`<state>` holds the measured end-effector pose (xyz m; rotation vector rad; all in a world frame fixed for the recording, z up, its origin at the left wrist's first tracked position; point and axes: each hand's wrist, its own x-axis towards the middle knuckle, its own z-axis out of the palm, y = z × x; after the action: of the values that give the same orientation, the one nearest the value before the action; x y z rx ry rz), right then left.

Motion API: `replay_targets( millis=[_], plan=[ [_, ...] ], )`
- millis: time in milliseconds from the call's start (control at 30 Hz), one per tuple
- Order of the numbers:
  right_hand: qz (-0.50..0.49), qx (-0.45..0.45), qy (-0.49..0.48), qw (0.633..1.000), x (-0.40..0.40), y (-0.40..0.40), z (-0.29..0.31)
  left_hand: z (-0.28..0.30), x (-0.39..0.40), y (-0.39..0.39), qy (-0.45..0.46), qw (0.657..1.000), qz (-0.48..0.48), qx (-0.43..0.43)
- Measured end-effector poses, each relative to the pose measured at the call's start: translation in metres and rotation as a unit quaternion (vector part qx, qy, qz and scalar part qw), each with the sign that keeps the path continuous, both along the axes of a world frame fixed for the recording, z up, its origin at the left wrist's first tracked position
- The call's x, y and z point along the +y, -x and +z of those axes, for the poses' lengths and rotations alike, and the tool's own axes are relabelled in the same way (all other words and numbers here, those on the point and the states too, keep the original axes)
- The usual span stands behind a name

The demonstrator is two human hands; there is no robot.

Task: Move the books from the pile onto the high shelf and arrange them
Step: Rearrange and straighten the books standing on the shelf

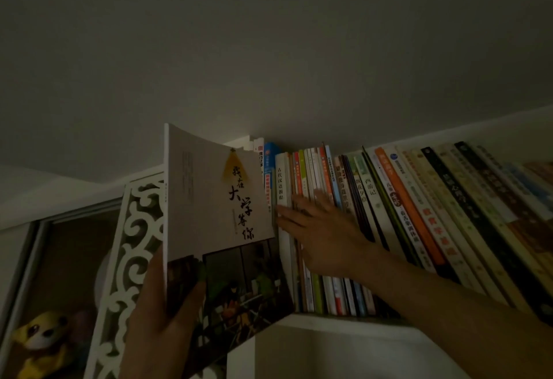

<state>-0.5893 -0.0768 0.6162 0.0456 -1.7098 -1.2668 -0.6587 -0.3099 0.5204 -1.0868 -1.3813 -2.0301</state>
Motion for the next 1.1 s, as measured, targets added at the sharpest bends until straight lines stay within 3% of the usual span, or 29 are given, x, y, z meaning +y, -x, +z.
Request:
replay_targets(
  millis=[267,433,567,700,967,1100],
  plan=[
    [-0.033,-0.037,-0.110,0.993,-0.014,0.004,0.029,0.005,-0.005,-0.009,-0.002,1.000,-0.029,0.007],
    [-0.008,-0.092,-0.136,0.986,-0.011,0.008,0.045,0.009,-0.005,-0.009,0.009,0.999,-0.032,0.024],
    [0.033,-0.068,-0.176,0.981,-0.002,0.010,0.050,0.011,-0.004,-0.004,0.029,0.998,-0.035,0.043],
    [0.081,-0.025,-0.152,0.985,0.018,0.012,0.041,0.012,-0.001,-0.007,0.040,0.997,-0.013,0.064],
    [0.096,-0.053,-0.105,0.988,0.011,0.000,0.040,0.037,0.005,-0.012,0.053,0.992,0.033,0.110],
    [0.105,-0.041,-0.128,0.985,0.013,-0.003,0.042,0.036,0.020,-0.013,0.054,0.991,0.040,0.114]
  ],
)
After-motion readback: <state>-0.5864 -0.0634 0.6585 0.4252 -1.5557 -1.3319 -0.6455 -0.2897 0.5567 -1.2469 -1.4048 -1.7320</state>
